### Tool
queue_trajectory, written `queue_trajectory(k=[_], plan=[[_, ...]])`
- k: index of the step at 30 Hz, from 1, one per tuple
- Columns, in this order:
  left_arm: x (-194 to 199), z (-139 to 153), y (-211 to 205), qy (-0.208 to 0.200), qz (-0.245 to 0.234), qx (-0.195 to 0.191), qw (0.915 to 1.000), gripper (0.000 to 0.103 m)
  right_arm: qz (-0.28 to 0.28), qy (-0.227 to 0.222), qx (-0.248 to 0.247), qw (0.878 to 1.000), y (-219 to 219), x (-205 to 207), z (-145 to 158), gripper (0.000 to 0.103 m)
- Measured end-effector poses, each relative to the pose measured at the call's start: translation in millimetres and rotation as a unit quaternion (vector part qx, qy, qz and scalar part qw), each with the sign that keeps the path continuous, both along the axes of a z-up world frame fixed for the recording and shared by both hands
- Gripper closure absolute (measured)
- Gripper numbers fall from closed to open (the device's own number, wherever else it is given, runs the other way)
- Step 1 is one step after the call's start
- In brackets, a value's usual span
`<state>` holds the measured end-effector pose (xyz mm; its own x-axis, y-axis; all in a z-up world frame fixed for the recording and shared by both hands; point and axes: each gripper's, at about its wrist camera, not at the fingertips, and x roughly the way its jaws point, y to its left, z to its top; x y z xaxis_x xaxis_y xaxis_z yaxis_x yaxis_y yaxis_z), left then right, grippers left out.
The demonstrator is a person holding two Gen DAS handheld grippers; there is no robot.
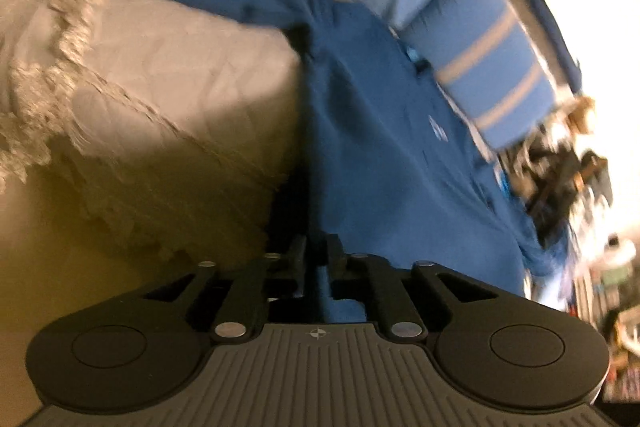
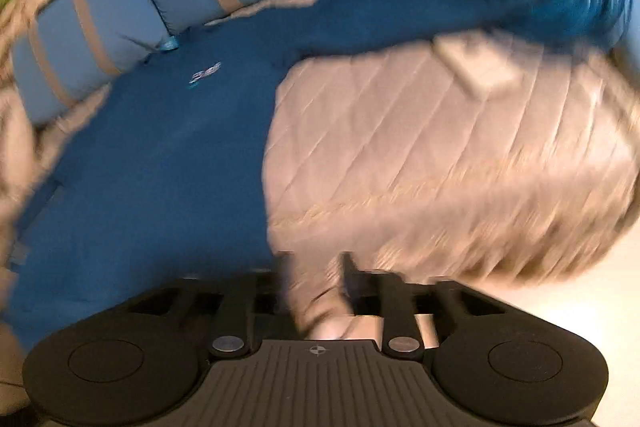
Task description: Fold clothes
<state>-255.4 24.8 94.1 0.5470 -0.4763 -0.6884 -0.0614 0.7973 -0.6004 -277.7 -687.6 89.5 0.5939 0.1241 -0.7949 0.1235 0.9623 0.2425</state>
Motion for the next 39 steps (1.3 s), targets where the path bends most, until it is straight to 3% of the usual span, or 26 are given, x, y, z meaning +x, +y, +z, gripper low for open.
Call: queue_trajectory(k=[2,5,10,14,19,29,33,39], plan=[[4,4,9,-0.027,0.037,0.011,0.9989,0.057,0.01,-0.038,-0.012,0.999,6,4,10,0.011],[11,11,15,-0.056,0.075,0.035,0.995,0.039,0.026,-0.083,-0.006,0.996,15,17,22,0.001],[28,20,14,-0.091,0.106,0.117,0.9832,0.035,0.066,-0.14,-0.02,0.988,44,47,33,0.0],[41,18,27,-0.116,0.138,0.142,0.9732,0.035,0.088,-0.176,-0.025,0.98,75,67,35,0.0],[48,20,48,-0.141,0.171,0.138,0.9652,0.035,0.128,-0.178,-0.009,0.976,110,91,29,0.0],[59,36,99,-0.167,0.261,0.121,0.9431,0.035,0.179,-0.138,-0.005,0.974,156,147,17,0.0],[63,30,122,-0.163,0.286,0.106,0.9382,0.035,0.197,-0.131,0.005,0.972,171,155,11,0.0],[71,0,169,-0.126,0.332,0.074,0.9321,0.035,0.194,-0.121,0.047,0.972,171,156,-5,0.0]])
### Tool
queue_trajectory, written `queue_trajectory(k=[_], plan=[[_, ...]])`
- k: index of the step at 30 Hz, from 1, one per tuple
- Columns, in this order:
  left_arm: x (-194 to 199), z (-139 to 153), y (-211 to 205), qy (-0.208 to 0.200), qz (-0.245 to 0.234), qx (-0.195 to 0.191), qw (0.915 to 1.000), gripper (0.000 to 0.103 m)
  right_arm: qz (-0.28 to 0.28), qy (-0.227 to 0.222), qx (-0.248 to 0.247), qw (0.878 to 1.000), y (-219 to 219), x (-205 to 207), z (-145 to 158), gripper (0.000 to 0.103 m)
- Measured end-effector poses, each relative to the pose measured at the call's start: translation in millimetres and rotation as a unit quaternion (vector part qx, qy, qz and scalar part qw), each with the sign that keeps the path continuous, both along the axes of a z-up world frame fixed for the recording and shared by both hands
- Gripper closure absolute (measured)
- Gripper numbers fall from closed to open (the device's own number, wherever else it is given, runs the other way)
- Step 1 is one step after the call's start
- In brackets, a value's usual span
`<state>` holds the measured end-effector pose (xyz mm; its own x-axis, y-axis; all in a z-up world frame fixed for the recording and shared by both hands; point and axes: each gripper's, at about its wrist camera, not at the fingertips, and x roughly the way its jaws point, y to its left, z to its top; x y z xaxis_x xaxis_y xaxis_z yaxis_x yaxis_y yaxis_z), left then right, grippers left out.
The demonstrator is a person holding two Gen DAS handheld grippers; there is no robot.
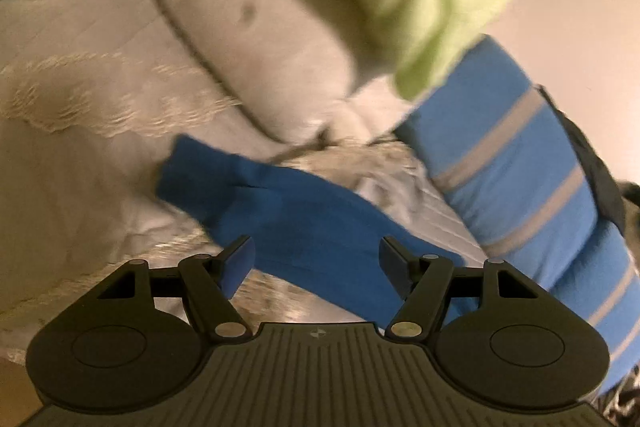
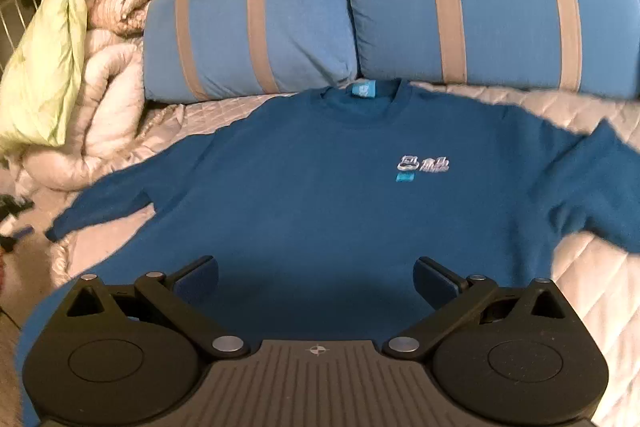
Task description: Fold clothes
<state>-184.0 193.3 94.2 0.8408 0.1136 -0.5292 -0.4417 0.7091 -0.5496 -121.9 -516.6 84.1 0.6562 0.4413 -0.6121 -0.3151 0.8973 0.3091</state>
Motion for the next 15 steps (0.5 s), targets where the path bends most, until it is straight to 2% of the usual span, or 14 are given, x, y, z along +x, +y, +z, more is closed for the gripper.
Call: queue_trajectory(k=[3,5,9,13,15], plan=[[6,-19,24,0.012,0.021,-0.034,0.9991,0.035,-0.01,-0.022,-0.014,1.0,1,-5,-6,0.0],[10,-33,40,0.022,0.037,-0.068,0.9968,0.036,-0.015,-0.026,0.002,1.0,-2,-7,-7,0.0],[15,-60,59,0.021,0.06,-0.139,0.9882,0.036,-0.023,-0.027,0.009,0.999,-4,-7,-8,0.0],[16,-75,67,0.004,0.083,-0.167,0.9825,0.038,-0.026,-0.013,0.024,0.999,-8,-3,-11,0.0],[18,-78,68,-0.003,0.09,-0.17,0.9813,0.047,-0.025,-0.004,0.032,0.999,-10,0,-13,0.0]])
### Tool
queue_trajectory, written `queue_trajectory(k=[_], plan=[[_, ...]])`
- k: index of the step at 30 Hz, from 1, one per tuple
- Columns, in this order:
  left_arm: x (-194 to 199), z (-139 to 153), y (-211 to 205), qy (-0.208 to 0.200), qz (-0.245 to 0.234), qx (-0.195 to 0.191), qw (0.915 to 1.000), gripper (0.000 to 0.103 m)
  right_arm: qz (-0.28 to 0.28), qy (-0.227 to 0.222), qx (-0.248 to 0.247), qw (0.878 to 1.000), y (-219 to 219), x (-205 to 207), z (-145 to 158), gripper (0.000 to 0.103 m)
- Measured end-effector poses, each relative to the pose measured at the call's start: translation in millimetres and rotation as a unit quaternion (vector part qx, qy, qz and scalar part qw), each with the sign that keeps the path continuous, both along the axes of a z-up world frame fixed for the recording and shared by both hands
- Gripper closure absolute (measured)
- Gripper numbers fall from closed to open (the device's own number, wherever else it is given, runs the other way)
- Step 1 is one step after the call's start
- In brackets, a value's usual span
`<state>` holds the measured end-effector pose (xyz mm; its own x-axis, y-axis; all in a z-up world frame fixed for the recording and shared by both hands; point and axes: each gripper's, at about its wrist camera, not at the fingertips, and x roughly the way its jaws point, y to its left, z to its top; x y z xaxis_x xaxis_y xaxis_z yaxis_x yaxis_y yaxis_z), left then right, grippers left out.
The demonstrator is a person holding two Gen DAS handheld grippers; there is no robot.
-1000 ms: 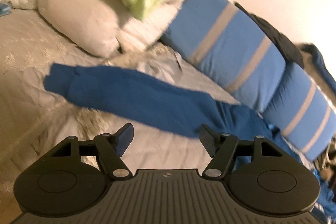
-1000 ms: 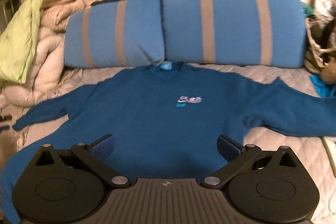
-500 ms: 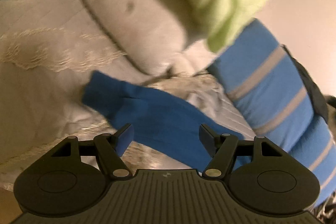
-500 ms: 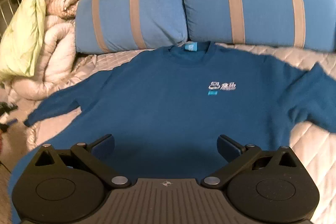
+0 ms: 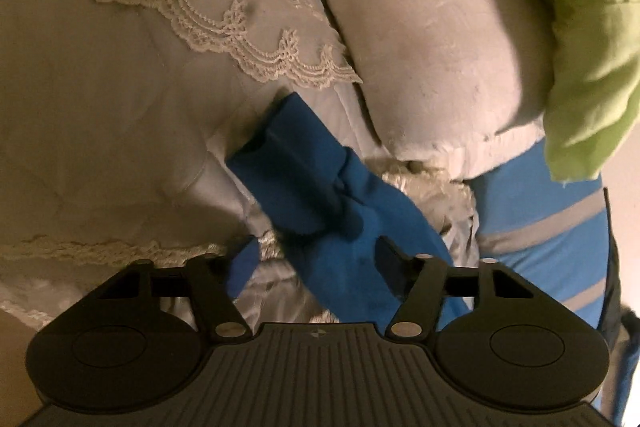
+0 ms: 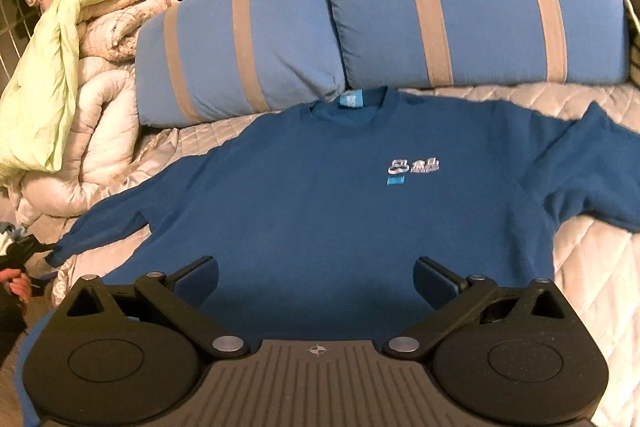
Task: Fold clothes
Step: 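Close the left gripper on the sweatshirt sleeve cuff, then lift the held cuff and lay the sleeve across the chest with the left gripper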
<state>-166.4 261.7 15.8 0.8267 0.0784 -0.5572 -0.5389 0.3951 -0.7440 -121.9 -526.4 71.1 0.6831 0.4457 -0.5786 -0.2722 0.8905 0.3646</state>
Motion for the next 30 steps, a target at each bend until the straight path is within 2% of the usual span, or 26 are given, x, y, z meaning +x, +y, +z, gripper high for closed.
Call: queue_trajectory(k=[1,2,3,8,20,25,30], plan=[[2,-1,1,0.005,0.002,0.001,1.0,0.054,0.0,0.003,0.003,1.0,-1,1,-1,0.0],[4,0,1,0.011,0.002,0.005,0.9999,0.067,0.001,0.005,0.005,1.0,-1,1,-1,0.0],[5,1,1,0.018,-0.001,0.006,0.9998,0.072,0.003,0.007,0.006,1.0,0,2,-2,0.0],[14,17,-1,0.049,-0.012,0.038,0.998,0.082,0.007,0.012,0.015,1.0,-1,3,-4,0.0],[21,70,-14,0.04,-0.035,0.101,0.9935,0.085,0.004,0.02,0.031,0.999,-6,3,-6,0.0],[24,90,-25,0.047,-0.049,0.132,0.9889,0.085,0.002,0.02,0.045,0.999,-9,2,-6,0.0],[33,105,-39,0.059,-0.07,0.181,0.9792,0.085,0.004,0.028,0.055,0.998,-11,4,-7,0.0]])
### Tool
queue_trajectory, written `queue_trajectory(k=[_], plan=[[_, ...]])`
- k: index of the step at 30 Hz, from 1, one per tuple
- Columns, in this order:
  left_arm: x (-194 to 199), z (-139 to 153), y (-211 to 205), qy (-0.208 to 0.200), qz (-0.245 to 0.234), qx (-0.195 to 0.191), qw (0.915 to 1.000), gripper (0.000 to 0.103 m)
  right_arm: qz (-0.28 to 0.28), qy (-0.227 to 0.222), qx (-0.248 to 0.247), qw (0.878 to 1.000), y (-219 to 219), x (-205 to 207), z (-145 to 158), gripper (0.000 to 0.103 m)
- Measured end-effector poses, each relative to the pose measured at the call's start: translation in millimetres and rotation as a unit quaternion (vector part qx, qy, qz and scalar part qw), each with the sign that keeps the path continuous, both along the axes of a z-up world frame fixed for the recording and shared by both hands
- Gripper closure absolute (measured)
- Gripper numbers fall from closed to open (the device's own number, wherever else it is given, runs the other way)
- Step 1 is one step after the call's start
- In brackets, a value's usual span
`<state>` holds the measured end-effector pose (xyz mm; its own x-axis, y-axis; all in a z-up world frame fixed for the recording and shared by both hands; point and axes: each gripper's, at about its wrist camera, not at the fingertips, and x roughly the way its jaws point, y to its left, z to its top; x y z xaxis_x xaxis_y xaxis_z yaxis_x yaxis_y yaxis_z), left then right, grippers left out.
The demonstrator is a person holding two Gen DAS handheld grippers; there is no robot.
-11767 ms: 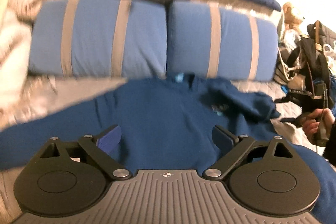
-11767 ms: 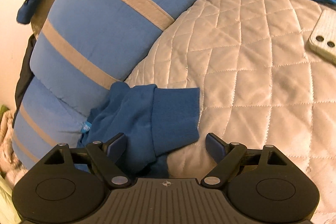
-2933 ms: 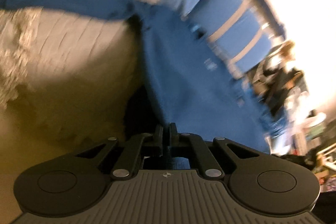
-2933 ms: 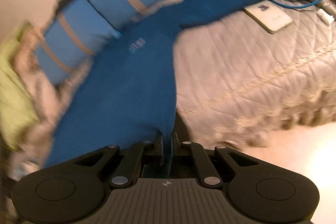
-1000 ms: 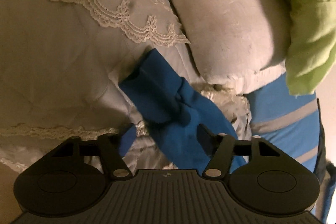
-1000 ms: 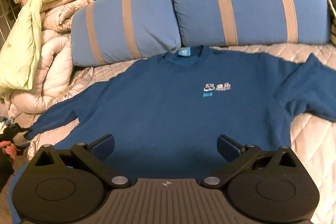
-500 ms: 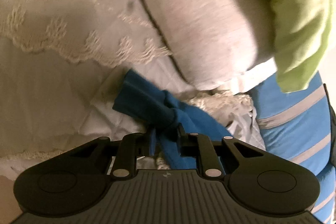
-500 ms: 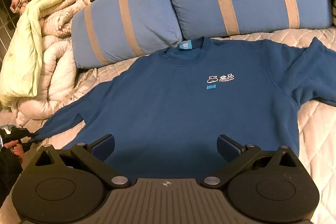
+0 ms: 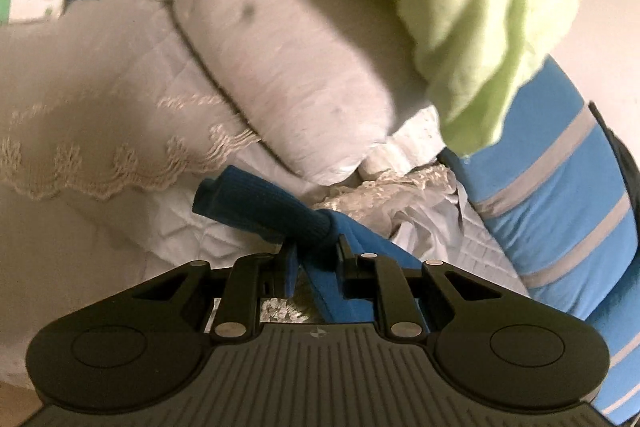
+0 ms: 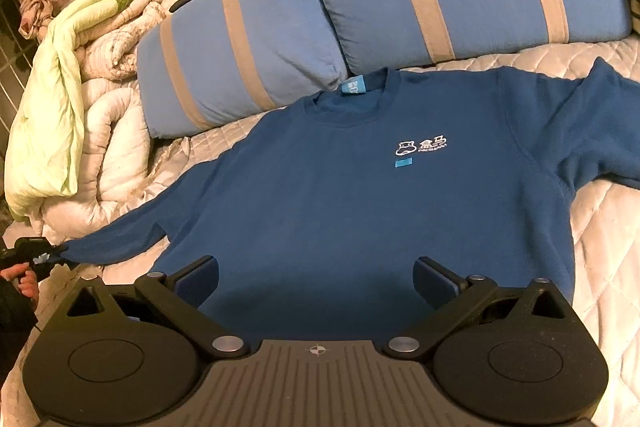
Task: Fold clothes
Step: 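Lift the held cuff and lay the sleeve across the chest with the left gripper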
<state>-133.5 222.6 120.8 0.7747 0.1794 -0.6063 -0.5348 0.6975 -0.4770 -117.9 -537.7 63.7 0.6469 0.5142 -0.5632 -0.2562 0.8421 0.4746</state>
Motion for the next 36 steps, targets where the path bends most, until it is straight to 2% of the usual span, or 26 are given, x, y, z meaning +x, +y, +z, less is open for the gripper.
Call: queue_trajectory(k=[6,12,16,19,21,24,30,36], plan=[[9,18,-4,-0.01,-0.016,0.01,0.9998,0.085,0.006,0.006,-0.001,1.0,2,1,-1,0.001],[31,43,-15,0.008,-0.047,0.064,0.9968,0.085,0.032,0.019,0.002,0.999,6,4,-2,0.008],[47,56,-40,-0.005,-0.086,0.118,0.9892,0.086,0.038,0.029,0.002,0.999,8,7,-3,0.008],[58,64,-60,-0.016,-0.109,0.135,0.9847,0.086,0.048,0.032,-0.003,0.998,9,6,-3,0.008],[67,71,-76,-0.027,-0.129,0.151,0.9797,0.087,0.051,0.035,-0.004,0.998,11,7,-3,0.008],[83,86,-104,-0.033,-0.169,0.183,0.968,0.087,0.047,0.044,-0.001,0.998,11,9,-4,0.008],[99,116,-159,-0.067,-0.216,0.202,0.9528,0.088,0.054,0.057,0.008,0.997,9,12,-7,0.007],[107,132,-219,-0.08,-0.271,0.248,0.9268,0.088,0.048,0.05,0.01,0.998,7,9,-6,0.005]])
